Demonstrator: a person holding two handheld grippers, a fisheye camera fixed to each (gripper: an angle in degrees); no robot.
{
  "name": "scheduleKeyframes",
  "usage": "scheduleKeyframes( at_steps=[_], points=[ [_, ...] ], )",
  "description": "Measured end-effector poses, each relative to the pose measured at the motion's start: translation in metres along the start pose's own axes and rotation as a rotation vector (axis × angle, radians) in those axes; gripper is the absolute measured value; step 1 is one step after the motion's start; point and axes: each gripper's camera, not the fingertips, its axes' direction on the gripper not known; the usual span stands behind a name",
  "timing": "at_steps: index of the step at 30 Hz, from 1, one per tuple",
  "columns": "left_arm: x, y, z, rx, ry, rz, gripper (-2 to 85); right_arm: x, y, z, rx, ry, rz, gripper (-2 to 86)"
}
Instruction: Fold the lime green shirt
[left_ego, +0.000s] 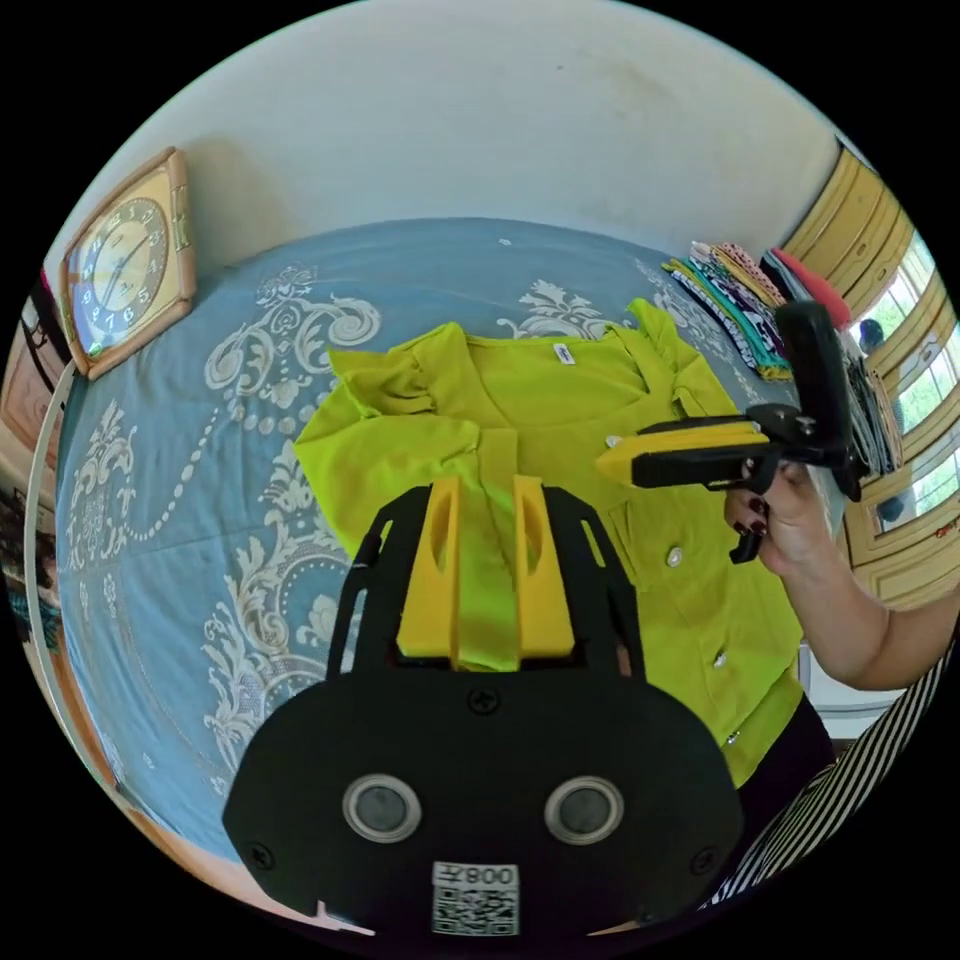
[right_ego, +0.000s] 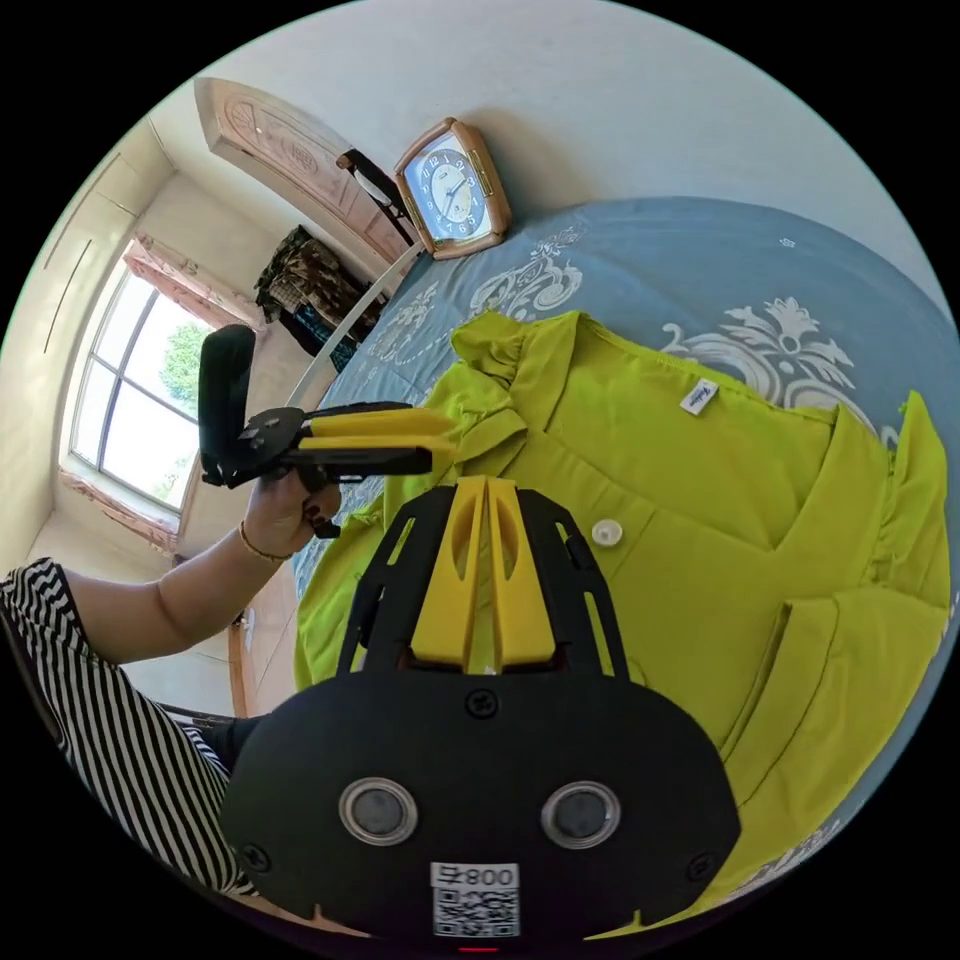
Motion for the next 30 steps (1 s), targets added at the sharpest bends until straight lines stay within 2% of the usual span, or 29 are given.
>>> scheduleKeyframes(
  at_steps=[2, 4, 7, 13, 19, 23, 27, 30],
  points=[
    [0.012, -0.012, 0.011, -0.038, -0.037, 0.054, 8.3, 0.002, -0.016, 0.001, 0.007, -0.005, 0.001, 0.1],
    [0.02, -0.02, 0.026, -0.078, -0.156, 0.106, 6.4, 0.003, -0.02, -0.001, 0.025, -0.014, 0.005, 0.1],
    [0.015, -0.017, 0.012, -0.016, -0.201, 0.094, 3.8, 0.005, -0.019, -0.007, 0.063, -0.031, 0.017, 0.1],
    [-0.047, 0.033, -0.053, 0.248, 0.043, -0.158, 3.1, 0.008, -0.031, -0.008, 0.104, -0.12, 0.024, 0.1],
    [-0.093, 0.069, -0.082, 0.411, 0.203, -0.307, 3.0, -0.033, -0.077, 0.044, -0.045, -0.138, -0.075, 0.1],
    [-0.088, 0.061, -0.082, 0.406, 0.232, -0.27, 3.1, -0.053, -0.098, 0.089, -0.206, -0.066, -0.099, 0.1],
    [-0.074, 0.039, -0.063, 0.298, 0.164, -0.212, 3.8, -0.051, -0.086, 0.06, -0.151, -0.068, -0.046, 0.1],
    [-0.064, 0.025, -0.035, 0.154, 0.116, -0.171, 5.0, -0.029, -0.057, 0.015, -0.027, -0.097, 0.066, 0.0]
  ],
)
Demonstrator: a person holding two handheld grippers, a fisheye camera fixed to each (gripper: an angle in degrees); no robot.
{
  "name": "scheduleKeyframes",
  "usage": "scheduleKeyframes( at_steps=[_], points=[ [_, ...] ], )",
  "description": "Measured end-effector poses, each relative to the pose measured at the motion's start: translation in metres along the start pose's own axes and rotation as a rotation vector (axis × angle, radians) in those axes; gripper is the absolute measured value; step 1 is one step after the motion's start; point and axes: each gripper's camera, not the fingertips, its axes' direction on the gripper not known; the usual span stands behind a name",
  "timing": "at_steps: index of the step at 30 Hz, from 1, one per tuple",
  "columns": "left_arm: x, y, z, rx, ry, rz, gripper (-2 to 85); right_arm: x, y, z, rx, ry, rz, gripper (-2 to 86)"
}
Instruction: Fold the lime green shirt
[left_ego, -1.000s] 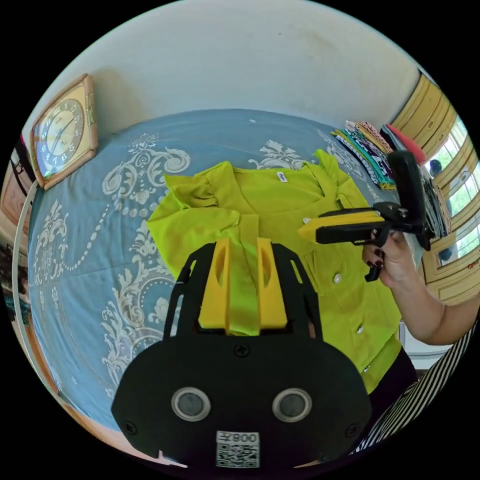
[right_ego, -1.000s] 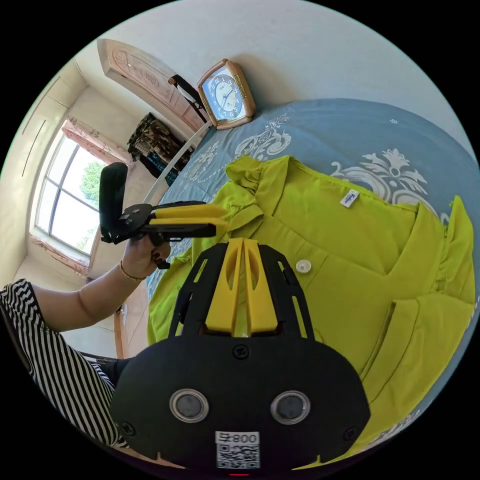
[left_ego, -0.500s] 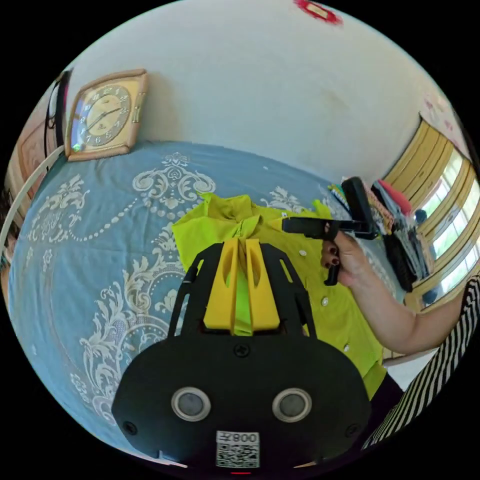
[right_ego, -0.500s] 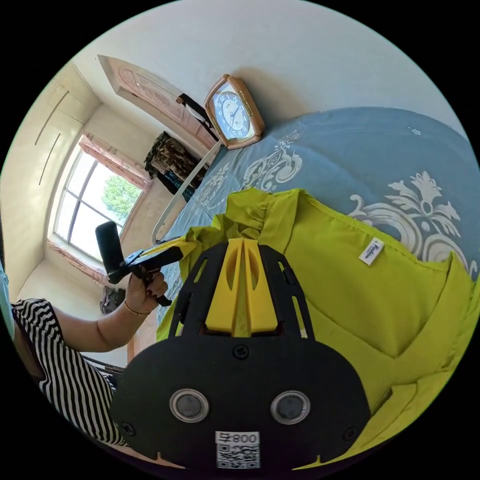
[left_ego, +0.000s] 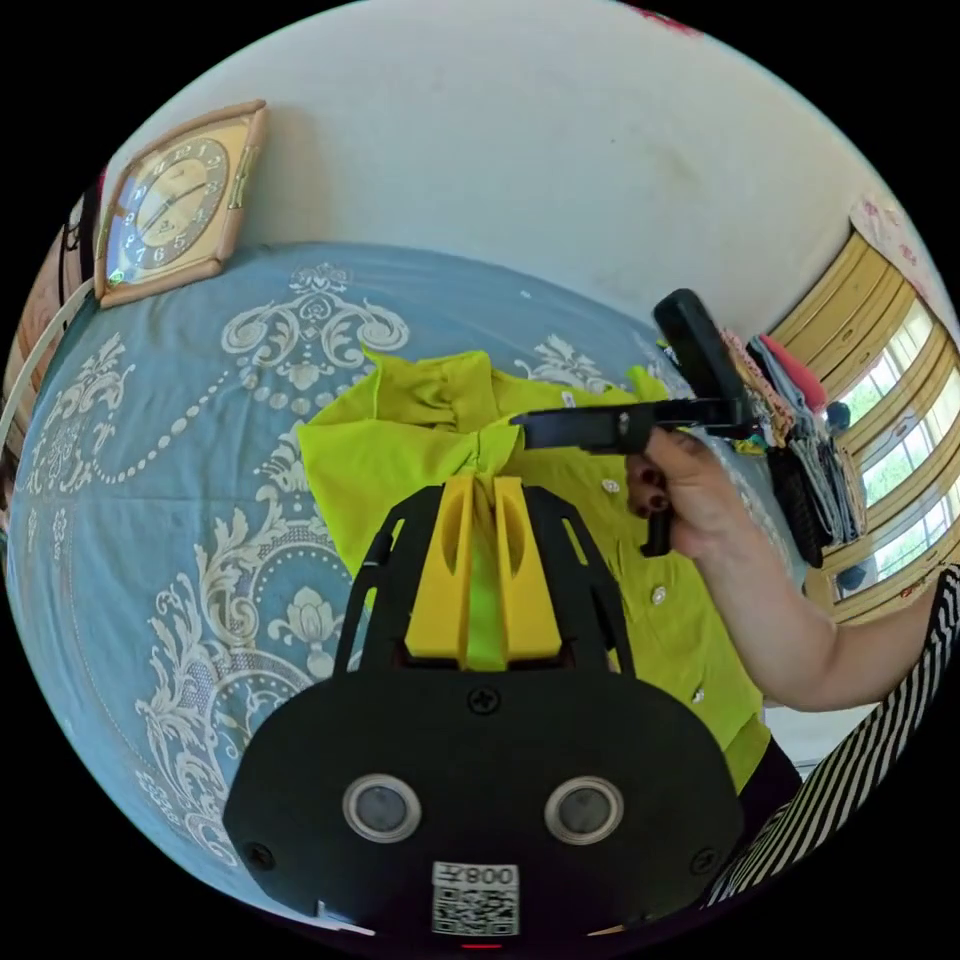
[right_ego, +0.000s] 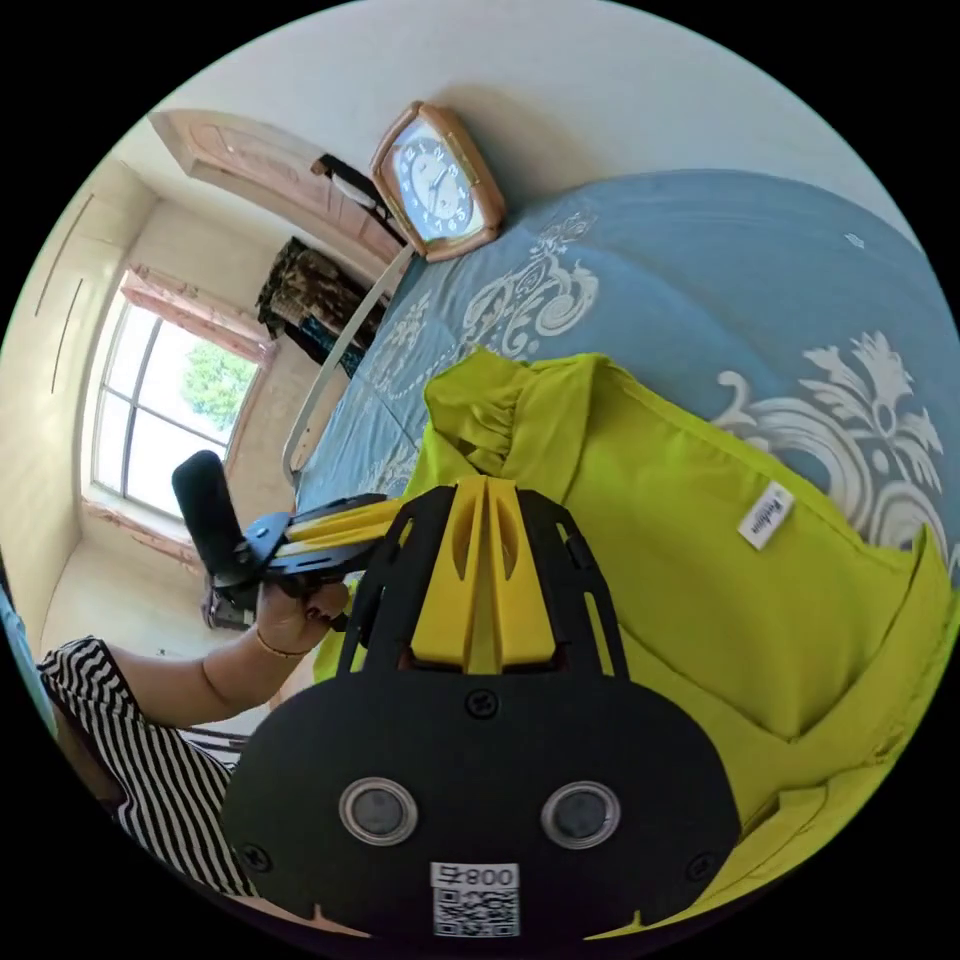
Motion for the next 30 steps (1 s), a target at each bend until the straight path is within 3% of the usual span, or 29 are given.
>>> scheduleKeyframes(
  at_steps=[4, 10, 18, 22, 25, 30],
  points=[
    [0.009, 0.002, 0.011, -0.053, 0.0, 0.041, 7.7, -0.017, 0.033, -0.041, 0.17, -0.102, -0.032, 0.0],
    [0.016, 0.016, -0.022, -0.013, -0.036, 0.086, 9.5, -0.04, 0.009, 0.039, -0.162, 0.026, -0.073, 0.0],
    [0.005, 0.058, -0.017, -0.111, -0.025, 0.024, 8.0, -0.045, 0.024, 0.012, -0.07, -0.011, -0.003, 0.1],
    [0.007, 0.064, -0.045, -0.044, -0.008, 0.014, 7.8, -0.054, 0.057, -0.032, 0.006, 0.043, 0.031, 0.1],
    [0.009, 0.07, -0.039, -0.113, 0.018, 0.02, 7.6, -0.056, 0.103, -0.076, 0.082, 0.028, 0.081, 0.1],
    [0.012, 0.062, -0.038, -0.099, -0.005, 0.039, 7.2, -0.064, 0.177, -0.146, 0.146, 0.287, 0.192, 0.1]
  ],
)
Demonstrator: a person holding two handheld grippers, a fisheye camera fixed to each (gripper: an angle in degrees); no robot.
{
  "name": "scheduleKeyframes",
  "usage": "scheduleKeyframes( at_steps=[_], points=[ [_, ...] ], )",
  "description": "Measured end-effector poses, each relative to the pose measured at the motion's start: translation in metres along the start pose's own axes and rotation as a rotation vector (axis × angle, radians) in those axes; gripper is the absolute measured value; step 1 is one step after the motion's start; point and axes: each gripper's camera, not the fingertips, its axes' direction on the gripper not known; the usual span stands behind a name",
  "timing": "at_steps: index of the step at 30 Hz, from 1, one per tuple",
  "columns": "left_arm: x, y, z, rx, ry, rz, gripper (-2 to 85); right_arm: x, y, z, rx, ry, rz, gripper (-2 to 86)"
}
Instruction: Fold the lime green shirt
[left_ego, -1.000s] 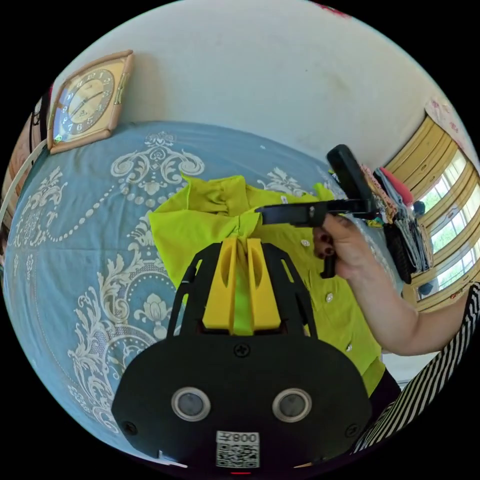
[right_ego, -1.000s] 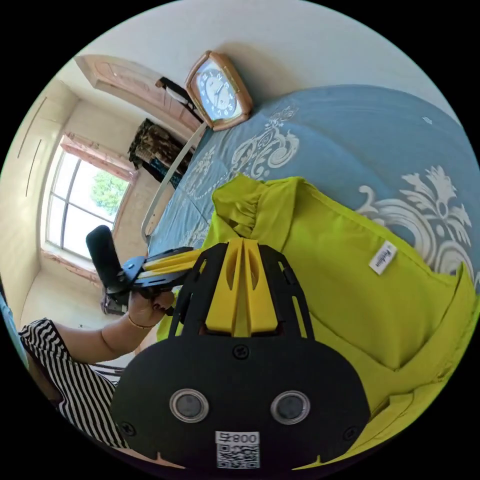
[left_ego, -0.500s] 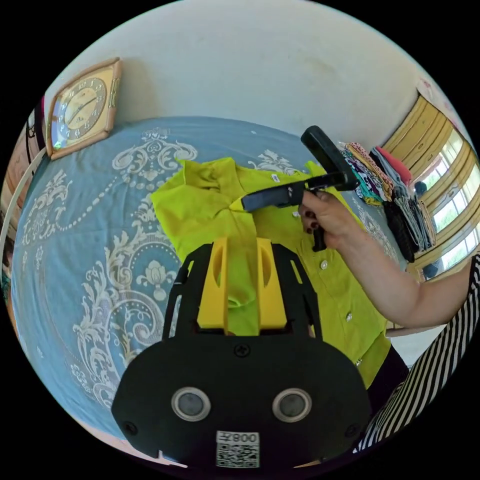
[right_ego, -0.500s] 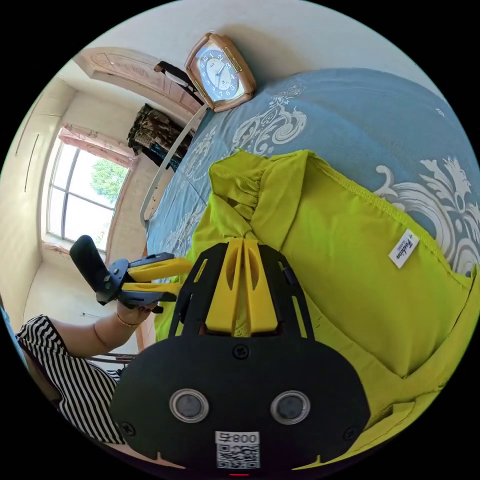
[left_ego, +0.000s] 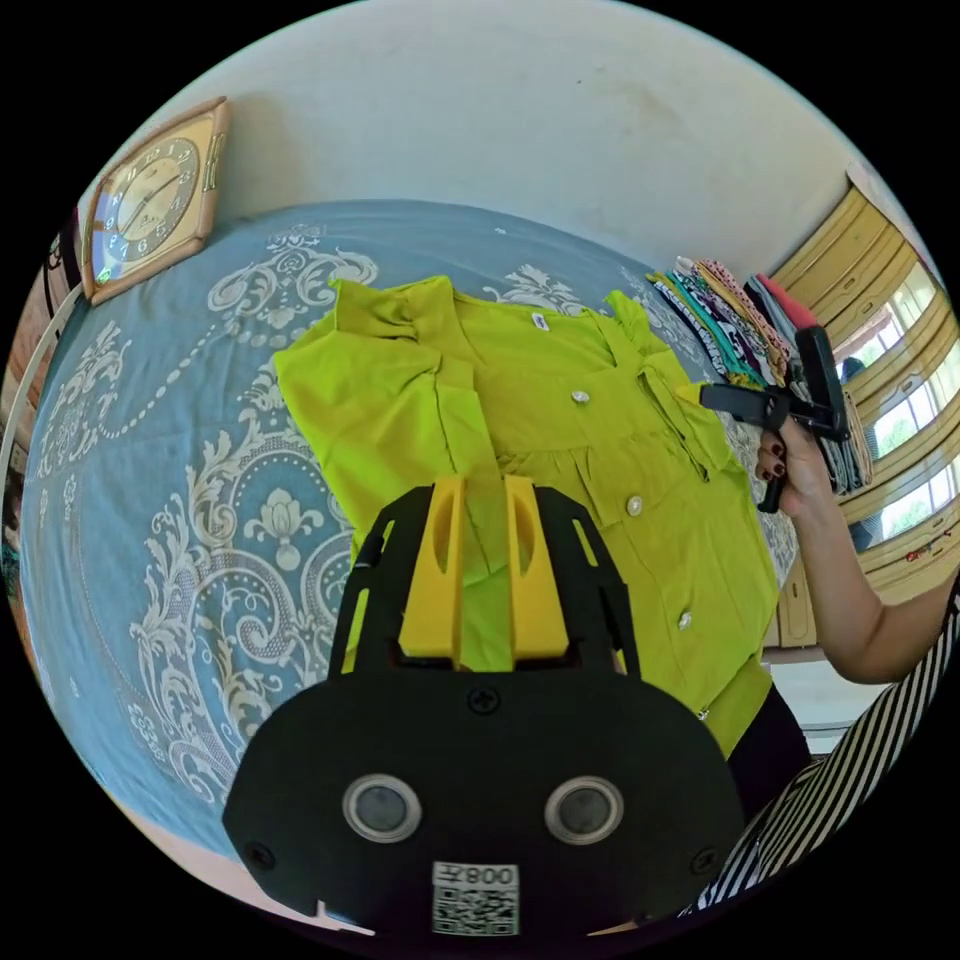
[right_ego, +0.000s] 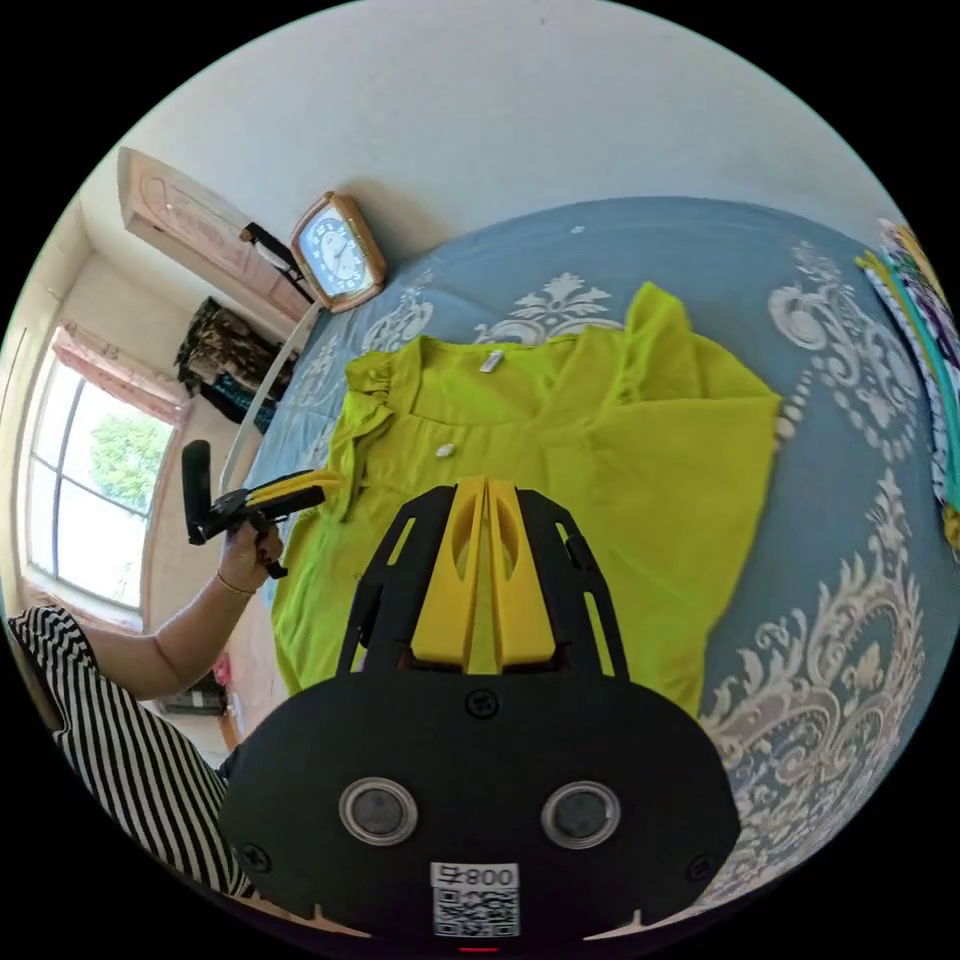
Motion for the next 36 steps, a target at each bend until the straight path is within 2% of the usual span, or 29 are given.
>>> scheduleKeyframes(
  at_steps=[2, 4, 8, 13, 17, 20, 24, 29, 36],
  points=[
    [-0.002, -0.009, 0.002, 0.004, 0.001, 0.004, 7.1, 0.017, 0.016, -0.017, 0.018, 0.114, 0.075, 0.1],
    [-0.006, -0.021, 0.019, -0.067, -0.011, 0.0, 6.9, 0.027, 0.018, -0.014, 0.011, 0.15, 0.111, 0.1],
    [-0.008, -0.025, 0.018, -0.106, -0.037, 0.012, 6.5, 0.029, 0.011, 0.004, -0.05, 0.133, 0.135, 0.1],
    [-0.014, 0.0, -0.032, -0.053, -0.035, 0.002, 7.0, 0.016, 0.02, -0.033, -0.045, 0.146, 0.127, 0.2],
    [-0.027, 0.041, -0.071, -0.053, 0.016, -0.054, 8.0, 0.022, 0.073, -0.092, -0.055, 0.13, 0.174, 0.7],
    [-0.05, 0.092, -0.103, -0.09, 0.071, -0.151, 9.1, 0.03, 0.136, -0.139, -0.089, 0.104, 0.217, 1.6],
    [-0.094, 0.18, -0.145, -0.139, 0.122, -0.378, 10.3, 0.041, 0.221, -0.188, -0.132, 0.077, 0.318, 4.4],
    [-0.125, 0.269, -0.17, -0.157, 0.186, -0.589, 11.6, 0.063, 0.338, -0.23, -0.082, -0.125, 0.54, 6.5],
    [-0.165, 0.359, -0.159, -0.083, 0.503, -0.84, 12.8, 0.086, 0.413, -0.229, -0.055, -0.324, 0.647, 9.0]
  ],
)
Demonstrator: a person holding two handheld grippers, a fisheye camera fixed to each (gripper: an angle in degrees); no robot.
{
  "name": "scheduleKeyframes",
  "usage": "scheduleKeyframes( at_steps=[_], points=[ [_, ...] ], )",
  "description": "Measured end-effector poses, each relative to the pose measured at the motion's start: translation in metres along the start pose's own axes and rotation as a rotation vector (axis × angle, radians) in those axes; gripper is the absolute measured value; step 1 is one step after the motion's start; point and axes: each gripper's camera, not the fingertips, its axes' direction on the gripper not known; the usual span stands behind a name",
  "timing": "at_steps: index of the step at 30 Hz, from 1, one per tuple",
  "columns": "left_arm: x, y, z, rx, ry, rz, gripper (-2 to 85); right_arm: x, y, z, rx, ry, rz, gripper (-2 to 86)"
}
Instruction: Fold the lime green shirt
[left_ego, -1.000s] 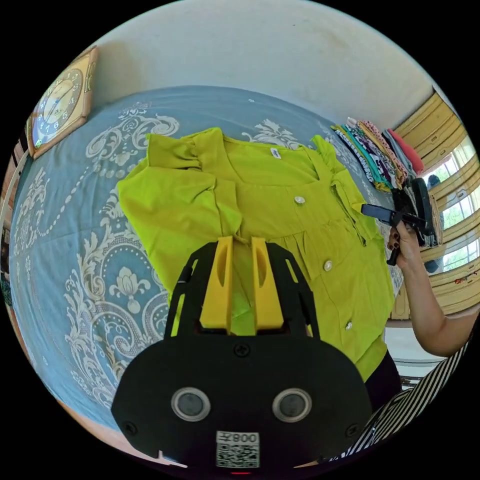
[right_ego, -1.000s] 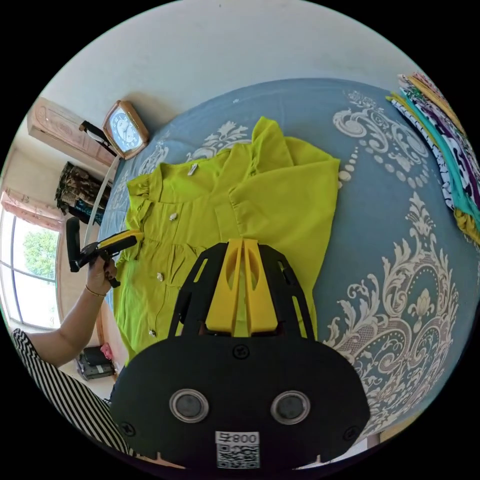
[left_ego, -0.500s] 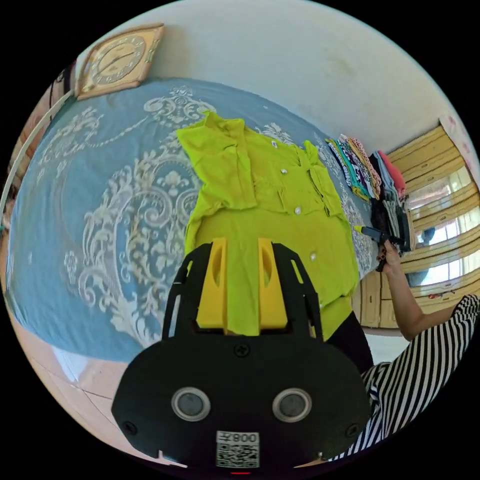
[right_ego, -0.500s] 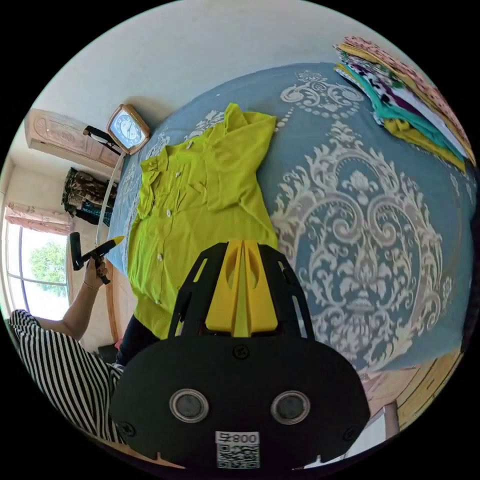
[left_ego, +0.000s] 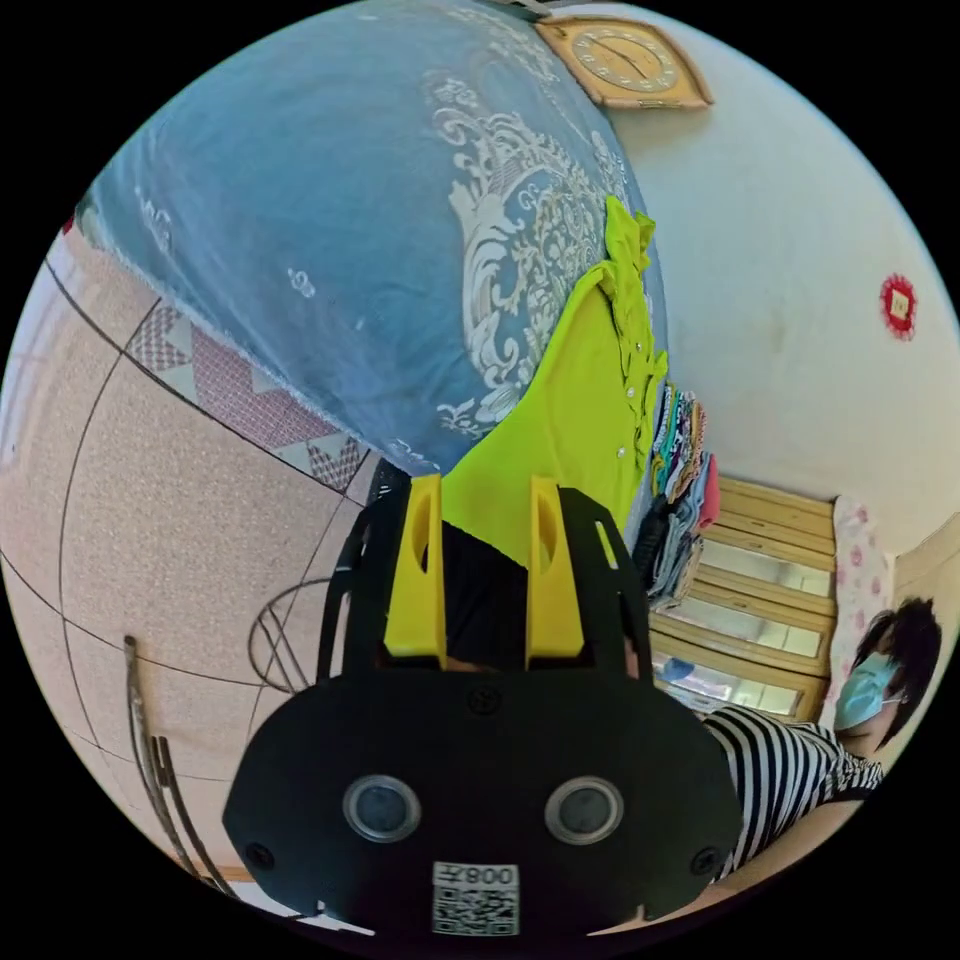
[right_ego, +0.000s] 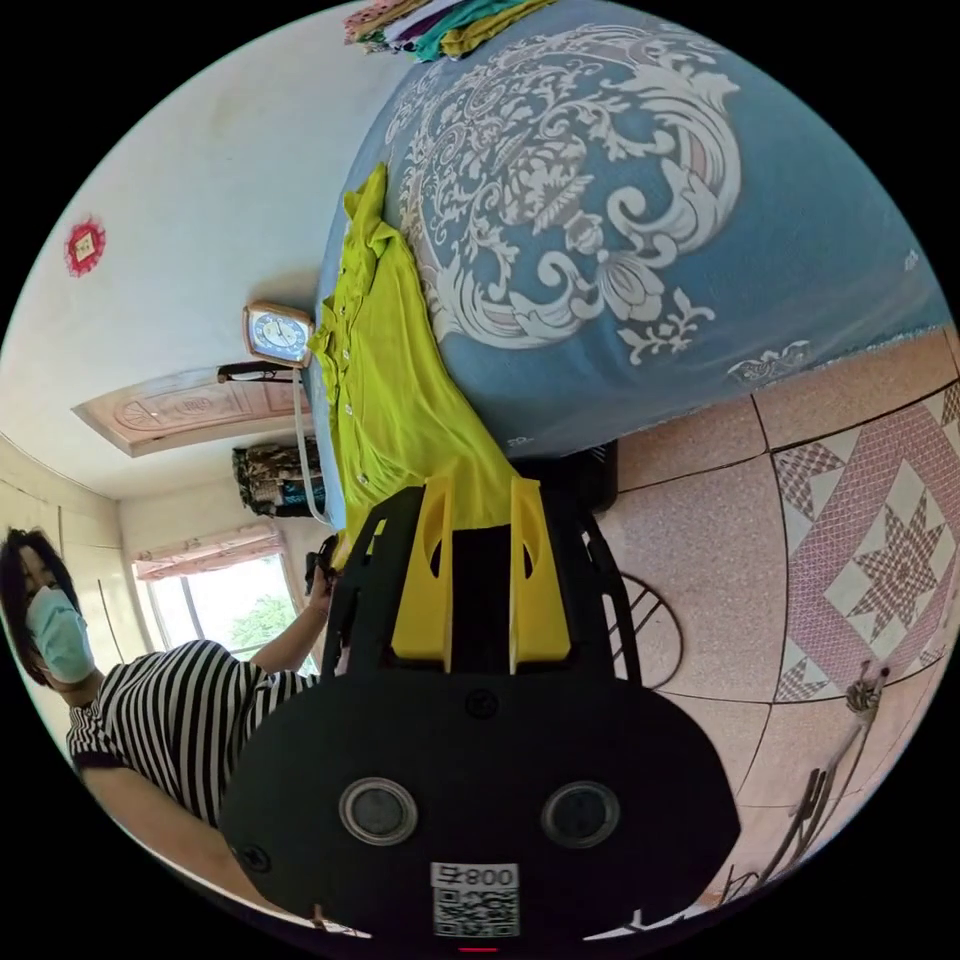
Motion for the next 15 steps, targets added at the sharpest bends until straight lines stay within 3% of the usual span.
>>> scheduleKeyframes(
  at_steps=[4, 15],
  points=[
    [-0.024, 0.012, -0.006, 0.006, 0.104, -0.033, 13.4, 0.019, 0.01, -0.009, 0.019, -0.063, 0.01, 9.3],
    [-0.037, 0.018, -0.02, -0.035, 0.085, 0.065, 14.9, 0.038, 0.017, -0.019, -0.029, -0.122, -0.017, 10.0]
  ],
)
